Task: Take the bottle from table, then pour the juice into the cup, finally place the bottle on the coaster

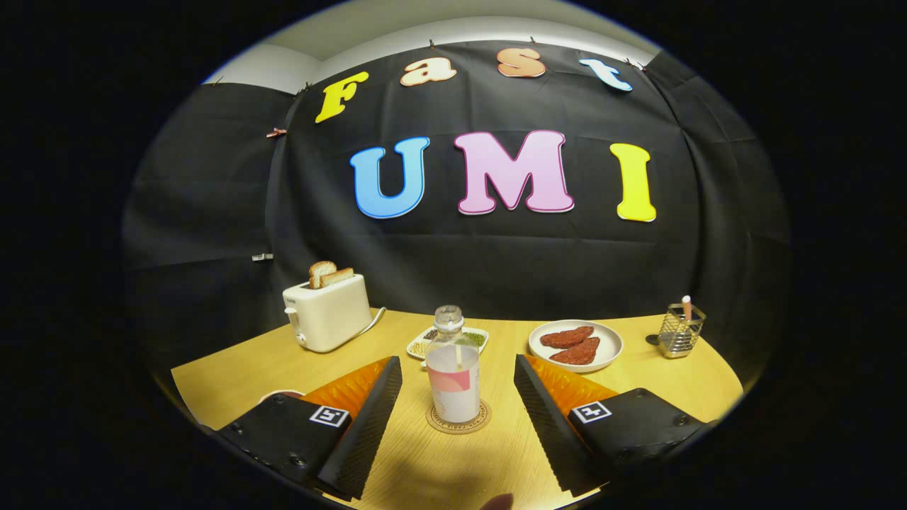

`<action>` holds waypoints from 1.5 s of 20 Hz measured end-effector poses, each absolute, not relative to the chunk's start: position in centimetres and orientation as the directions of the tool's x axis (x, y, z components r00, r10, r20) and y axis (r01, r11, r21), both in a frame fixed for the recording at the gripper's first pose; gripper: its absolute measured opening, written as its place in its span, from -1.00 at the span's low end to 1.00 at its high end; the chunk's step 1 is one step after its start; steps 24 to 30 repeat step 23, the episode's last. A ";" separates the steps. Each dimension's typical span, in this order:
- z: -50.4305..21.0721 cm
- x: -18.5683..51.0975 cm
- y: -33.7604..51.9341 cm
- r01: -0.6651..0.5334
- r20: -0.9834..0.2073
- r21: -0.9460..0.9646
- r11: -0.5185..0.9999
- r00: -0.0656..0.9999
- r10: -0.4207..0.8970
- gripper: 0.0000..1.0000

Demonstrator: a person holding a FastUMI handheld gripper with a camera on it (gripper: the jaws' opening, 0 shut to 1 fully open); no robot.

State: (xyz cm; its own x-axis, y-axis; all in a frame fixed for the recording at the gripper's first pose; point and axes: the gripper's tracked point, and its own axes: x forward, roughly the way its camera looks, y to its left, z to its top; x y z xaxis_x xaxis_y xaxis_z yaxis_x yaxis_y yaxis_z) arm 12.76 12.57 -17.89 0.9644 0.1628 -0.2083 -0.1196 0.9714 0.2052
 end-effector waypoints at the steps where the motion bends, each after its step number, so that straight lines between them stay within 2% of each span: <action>1: -16.5 12.3 12.0 -0.109 -0.193 0.201 0.974 0.970 0.148 0.95; 5: -12.0 10.1 9.7 -0.067 -0.156 0.158 0.985 0.983 0.092 0.95; 15: -6.2 4.9 3.4 0.069 -0.129 0.102 0.992 0.990 -0.055 0.94; 23: -1.3 3.6 -0.3 0.116 -0.048 0.007 0.993 0.992 -0.116 0.95; 30: -1.3 3.6 -0.3 0.116 -0.048 0.007 0.993 0.992 -0.116 0.95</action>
